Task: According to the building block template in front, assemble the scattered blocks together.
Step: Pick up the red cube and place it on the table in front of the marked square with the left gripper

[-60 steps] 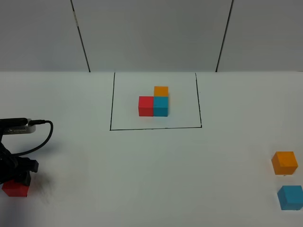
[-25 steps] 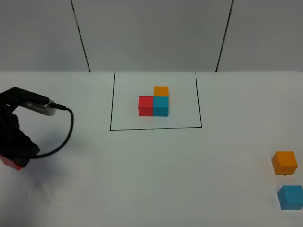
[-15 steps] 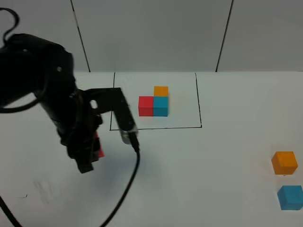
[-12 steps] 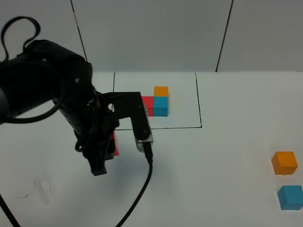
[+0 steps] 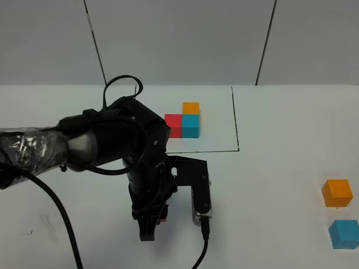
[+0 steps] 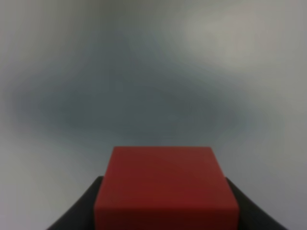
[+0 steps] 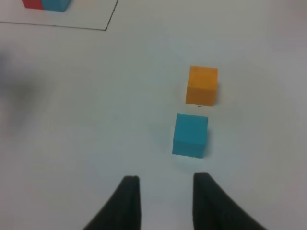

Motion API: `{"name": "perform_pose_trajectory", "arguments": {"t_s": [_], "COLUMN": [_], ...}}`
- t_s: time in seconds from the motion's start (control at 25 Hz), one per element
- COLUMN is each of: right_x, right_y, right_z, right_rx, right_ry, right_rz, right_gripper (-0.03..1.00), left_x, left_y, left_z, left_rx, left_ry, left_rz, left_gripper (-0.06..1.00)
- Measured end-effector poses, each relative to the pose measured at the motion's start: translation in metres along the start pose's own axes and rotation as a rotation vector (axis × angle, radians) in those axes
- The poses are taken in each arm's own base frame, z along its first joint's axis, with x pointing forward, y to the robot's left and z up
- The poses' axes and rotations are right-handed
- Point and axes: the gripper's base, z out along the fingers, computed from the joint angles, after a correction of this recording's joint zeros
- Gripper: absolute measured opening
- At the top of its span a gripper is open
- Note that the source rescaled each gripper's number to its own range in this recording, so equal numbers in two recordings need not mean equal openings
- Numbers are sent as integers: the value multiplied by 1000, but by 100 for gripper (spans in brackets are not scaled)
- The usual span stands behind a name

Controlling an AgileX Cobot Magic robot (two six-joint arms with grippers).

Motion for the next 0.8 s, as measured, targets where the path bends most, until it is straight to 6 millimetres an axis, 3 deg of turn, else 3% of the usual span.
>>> {"name": "perform_pose_trajectory", "arguments": {"t_s": [0.6, 0.8], "right_x": [0, 0], "right_y": [0, 0], "right_z": [0, 0], "right_rx": [0, 0], "right_ry": [0, 0], "right_rz": [0, 0], "right_gripper": [0, 0], "left_x": [-15, -16], "left_y": [5, 6], "left_z": [47, 52], "left_rx": [17, 16], "left_ry": [-55, -55], "left_rz": [-5, -4], "left_gripper": [1, 1]}}
